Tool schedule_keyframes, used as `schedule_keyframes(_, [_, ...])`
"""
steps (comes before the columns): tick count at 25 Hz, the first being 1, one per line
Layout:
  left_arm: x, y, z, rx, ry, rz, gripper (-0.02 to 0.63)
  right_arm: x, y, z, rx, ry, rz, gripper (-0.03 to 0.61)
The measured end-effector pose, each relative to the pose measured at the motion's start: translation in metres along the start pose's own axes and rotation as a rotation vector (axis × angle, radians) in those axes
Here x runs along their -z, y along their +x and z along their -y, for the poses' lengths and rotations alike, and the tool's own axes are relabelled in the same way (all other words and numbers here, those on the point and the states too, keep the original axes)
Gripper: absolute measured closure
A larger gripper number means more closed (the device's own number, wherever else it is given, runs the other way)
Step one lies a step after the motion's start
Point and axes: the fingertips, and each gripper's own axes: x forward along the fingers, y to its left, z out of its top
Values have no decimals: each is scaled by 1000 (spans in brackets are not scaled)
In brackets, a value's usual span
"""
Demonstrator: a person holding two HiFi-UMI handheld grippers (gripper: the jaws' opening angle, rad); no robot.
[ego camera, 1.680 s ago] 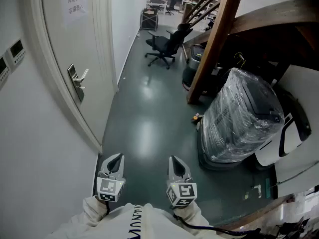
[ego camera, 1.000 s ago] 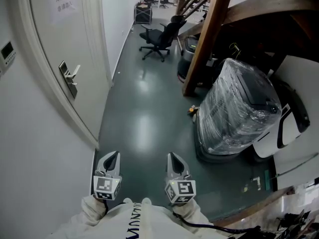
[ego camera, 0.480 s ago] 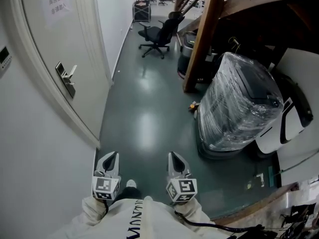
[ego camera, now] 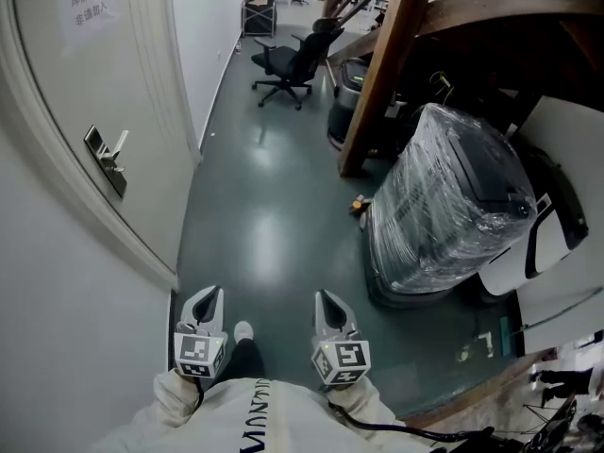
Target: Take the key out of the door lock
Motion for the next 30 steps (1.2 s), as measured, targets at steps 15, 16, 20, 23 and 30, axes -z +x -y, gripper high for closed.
schedule_keyframes(15, [-19,112,-115,3,-16,-8,614,-25,159,-5,9,-20,-51,578])
schedule_keyframes(16, [-21,119,-123,4,-15,-3,614,-28,170,-6,7,-23,-51,578])
schedule_keyframes(20, [-29,146,-156,-4,-17,12,614,-34,213,-12,-2,-27,-54,578])
schedule_keyframes(23, [-25,159,-179,-21,-28,5,614,-37,241,-19,-17,-35,-60,578])
schedule_keyframes(30, [-16,181,-218,-44,-55,-14,614,-43,288,-32,-36,-45,-73,578])
